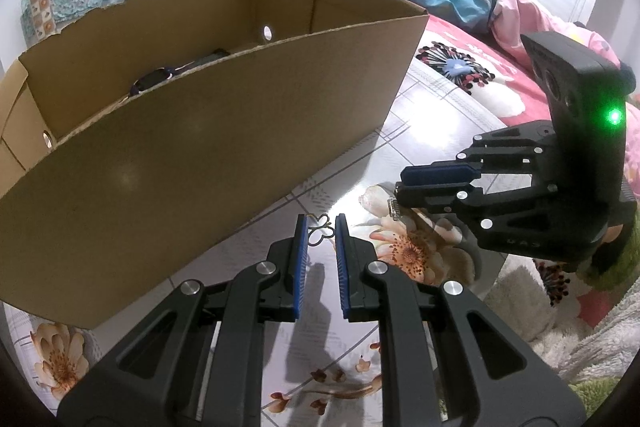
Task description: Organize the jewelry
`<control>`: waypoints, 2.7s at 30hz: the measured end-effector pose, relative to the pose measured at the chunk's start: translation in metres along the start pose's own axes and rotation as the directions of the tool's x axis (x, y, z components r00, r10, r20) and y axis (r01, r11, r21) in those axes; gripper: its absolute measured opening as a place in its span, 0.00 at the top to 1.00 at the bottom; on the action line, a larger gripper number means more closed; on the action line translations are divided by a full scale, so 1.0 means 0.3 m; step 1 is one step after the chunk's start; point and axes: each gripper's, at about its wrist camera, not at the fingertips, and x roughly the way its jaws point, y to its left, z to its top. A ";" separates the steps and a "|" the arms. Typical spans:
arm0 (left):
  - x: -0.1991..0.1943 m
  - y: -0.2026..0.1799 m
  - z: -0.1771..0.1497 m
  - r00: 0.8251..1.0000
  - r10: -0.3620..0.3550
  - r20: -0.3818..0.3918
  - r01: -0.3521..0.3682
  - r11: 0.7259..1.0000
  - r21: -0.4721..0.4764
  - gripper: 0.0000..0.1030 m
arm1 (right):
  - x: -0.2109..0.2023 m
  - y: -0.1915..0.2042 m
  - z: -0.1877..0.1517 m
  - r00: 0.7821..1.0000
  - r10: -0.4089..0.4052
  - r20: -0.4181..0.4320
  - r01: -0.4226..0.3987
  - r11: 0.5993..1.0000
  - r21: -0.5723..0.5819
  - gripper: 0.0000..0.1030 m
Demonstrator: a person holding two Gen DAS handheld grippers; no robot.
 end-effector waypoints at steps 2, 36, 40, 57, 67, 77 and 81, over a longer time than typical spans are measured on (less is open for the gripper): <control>0.001 0.001 -0.001 1.000 0.000 -0.001 0.000 1.000 0.000 0.88 | 0.002 -0.001 0.004 1.000 -0.001 -0.005 0.001 1.000 -0.002 0.86; -0.320 -0.065 0.126 0.970 -0.082 0.229 0.073 0.996 0.047 0.88 | -0.360 0.012 0.137 0.936 0.025 0.351 -0.060 0.994 0.090 0.89; -0.329 -0.037 0.203 0.964 -0.017 0.266 0.002 0.998 0.058 0.88 | -0.334 0.018 0.212 0.924 0.023 0.382 -0.062 0.994 0.092 0.89; -0.049 0.182 0.352 0.986 0.156 0.065 -0.149 0.984 -0.101 0.87 | -0.068 -0.041 0.433 0.952 -0.102 0.288 0.052 0.983 0.177 0.88; -0.079 0.162 0.343 0.981 0.168 0.095 -0.158 0.982 -0.099 0.73 | -0.114 -0.052 0.415 0.939 -0.091 0.332 0.023 0.979 0.204 0.67; -0.135 0.157 0.327 0.975 0.177 0.134 -0.164 0.981 -0.102 0.54 | -0.156 -0.064 0.398 0.928 -0.051 0.368 -0.033 0.975 0.219 0.55; -0.156 0.158 0.321 0.973 0.179 0.146 -0.164 0.980 -0.110 0.47 | -0.163 -0.077 0.395 0.926 -0.034 0.377 -0.058 0.972 0.230 0.54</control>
